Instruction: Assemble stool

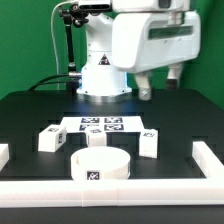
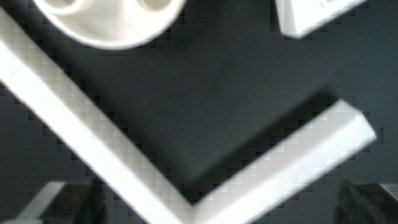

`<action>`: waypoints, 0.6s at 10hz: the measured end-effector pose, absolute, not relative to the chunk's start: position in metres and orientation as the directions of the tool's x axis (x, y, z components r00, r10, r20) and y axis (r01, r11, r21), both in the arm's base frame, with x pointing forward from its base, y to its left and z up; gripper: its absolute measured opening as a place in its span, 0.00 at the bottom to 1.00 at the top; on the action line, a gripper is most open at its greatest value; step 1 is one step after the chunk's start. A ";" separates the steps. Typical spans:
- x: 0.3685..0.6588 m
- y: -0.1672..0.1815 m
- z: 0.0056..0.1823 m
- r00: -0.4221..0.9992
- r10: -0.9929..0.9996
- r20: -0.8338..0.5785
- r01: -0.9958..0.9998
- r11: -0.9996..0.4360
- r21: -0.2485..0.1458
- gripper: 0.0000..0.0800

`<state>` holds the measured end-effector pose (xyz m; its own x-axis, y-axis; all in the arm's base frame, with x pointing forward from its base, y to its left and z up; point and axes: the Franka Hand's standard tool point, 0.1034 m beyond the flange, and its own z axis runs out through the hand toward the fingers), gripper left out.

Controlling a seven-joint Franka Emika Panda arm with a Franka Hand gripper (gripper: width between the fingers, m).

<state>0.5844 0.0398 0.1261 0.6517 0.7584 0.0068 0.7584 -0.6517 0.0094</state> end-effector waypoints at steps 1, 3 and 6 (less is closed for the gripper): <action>0.580 0.028 0.115 0.641 0.767 0.015 0.767 -0.641 0.016 0.81; 0.572 0.016 0.102 0.641 0.768 0.012 0.768 -0.641 0.010 0.81; 0.572 0.017 0.102 0.640 0.768 0.013 0.768 -0.640 0.011 0.81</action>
Offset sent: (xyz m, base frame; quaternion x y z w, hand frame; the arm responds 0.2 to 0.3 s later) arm 0.0000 0.0000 0.0000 0.0000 0.0000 0.0000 1.0000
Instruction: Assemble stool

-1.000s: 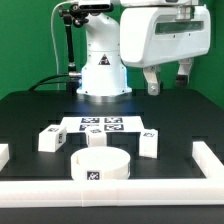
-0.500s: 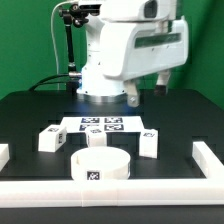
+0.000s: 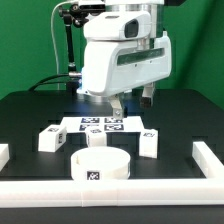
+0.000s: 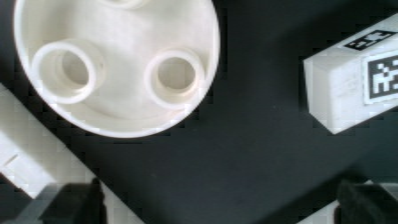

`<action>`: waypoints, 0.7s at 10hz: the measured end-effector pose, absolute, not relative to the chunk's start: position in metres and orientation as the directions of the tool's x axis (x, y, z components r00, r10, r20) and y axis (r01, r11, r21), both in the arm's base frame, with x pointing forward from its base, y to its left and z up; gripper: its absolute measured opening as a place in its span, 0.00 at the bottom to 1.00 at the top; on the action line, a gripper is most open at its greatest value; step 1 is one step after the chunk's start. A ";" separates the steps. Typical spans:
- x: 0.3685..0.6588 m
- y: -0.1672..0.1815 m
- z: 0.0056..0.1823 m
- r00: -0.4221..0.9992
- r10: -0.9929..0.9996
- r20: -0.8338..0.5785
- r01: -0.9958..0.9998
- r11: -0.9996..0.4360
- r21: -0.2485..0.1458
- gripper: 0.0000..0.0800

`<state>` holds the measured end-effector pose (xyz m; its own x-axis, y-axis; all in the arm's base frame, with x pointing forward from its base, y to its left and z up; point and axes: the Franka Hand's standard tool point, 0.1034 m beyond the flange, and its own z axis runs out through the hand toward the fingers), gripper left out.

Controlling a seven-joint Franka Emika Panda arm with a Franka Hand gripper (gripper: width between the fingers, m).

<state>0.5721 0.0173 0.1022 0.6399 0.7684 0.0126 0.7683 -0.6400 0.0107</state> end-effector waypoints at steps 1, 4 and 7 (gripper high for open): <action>0.572 0.016 0.101 0.636 0.772 0.011 0.772 -0.636 0.009 0.81; 0.554 -0.001 0.069 0.629 0.777 0.017 0.777 -0.629 0.006 0.81; 0.551 -0.017 0.045 0.542 0.840 0.026 0.840 -0.543 0.008 0.81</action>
Offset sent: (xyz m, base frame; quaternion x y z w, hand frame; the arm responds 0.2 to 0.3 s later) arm -0.0262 -0.0147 -0.0393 0.0090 0.0290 0.0044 0.9995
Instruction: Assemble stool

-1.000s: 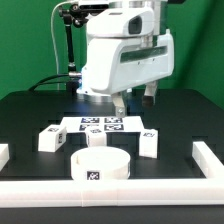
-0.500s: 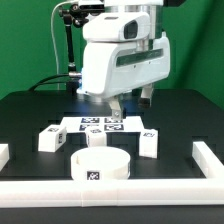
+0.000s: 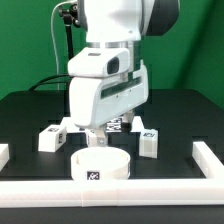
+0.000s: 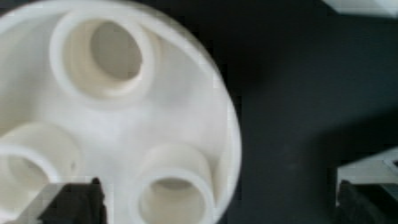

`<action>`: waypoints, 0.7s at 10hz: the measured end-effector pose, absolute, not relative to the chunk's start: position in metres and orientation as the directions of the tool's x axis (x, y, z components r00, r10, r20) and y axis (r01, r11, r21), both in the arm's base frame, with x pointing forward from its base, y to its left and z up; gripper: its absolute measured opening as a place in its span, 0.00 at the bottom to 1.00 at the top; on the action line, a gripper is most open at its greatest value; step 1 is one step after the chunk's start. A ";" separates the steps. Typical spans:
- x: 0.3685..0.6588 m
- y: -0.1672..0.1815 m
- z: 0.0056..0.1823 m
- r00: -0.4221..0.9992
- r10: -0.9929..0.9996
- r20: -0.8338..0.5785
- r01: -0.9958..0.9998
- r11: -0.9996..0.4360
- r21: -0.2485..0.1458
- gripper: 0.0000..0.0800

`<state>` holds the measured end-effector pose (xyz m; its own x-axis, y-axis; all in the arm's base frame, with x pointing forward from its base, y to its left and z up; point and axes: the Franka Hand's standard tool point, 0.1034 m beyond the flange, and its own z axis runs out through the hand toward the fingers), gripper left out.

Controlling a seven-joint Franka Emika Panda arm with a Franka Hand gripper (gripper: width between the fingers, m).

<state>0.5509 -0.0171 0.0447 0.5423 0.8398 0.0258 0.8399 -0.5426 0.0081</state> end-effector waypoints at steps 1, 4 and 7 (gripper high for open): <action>0.552 -0.015 0.047 0.561 0.828 0.027 0.828 -0.561 0.009 0.81; 0.551 -0.015 0.045 0.558 0.829 0.025 0.830 -0.558 0.007 0.81; 0.547 -0.017 0.027 0.499 0.866 0.030 0.867 -0.499 0.008 0.81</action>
Offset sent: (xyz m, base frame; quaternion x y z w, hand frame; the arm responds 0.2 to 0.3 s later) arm 0.0000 0.0000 0.0000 0.0000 0.0000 0.0000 1.0000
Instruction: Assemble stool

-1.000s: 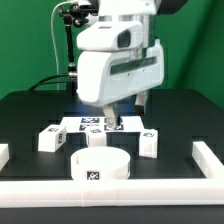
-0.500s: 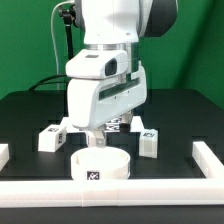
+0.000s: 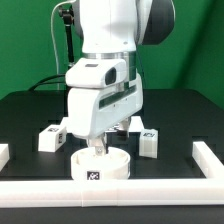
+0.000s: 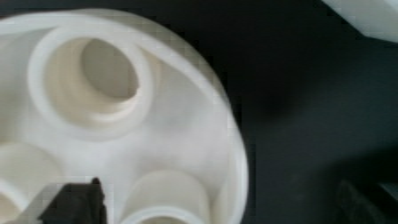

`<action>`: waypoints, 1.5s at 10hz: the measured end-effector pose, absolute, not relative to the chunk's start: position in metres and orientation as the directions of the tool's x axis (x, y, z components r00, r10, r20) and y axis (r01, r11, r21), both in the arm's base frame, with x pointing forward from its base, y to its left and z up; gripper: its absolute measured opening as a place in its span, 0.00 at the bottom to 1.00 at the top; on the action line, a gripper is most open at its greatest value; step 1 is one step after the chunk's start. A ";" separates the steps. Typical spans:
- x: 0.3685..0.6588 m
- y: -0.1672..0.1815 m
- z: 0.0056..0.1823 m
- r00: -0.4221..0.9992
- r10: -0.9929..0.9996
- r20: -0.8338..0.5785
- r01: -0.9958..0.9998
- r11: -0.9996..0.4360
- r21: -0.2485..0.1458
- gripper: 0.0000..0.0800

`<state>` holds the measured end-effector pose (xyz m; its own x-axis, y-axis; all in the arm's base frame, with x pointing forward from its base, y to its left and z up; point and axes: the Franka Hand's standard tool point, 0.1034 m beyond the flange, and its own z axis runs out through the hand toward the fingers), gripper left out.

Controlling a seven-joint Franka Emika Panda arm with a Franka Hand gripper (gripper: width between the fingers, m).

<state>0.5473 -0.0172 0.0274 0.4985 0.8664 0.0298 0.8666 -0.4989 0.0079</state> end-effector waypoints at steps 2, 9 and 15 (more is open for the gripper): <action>0.544 -0.019 0.022 0.494 0.869 0.027 0.869 -0.494 0.001 0.81; 0.538 -0.022 0.010 0.501 0.865 0.020 0.865 -0.501 -0.017 0.30; 0.538 -0.022 0.010 0.501 0.865 0.021 0.865 -0.501 -0.017 0.04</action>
Offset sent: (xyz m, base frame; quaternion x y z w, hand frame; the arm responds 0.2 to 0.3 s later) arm -0.0010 -0.0055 -0.0131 0.0065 0.0154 -0.0059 0.9998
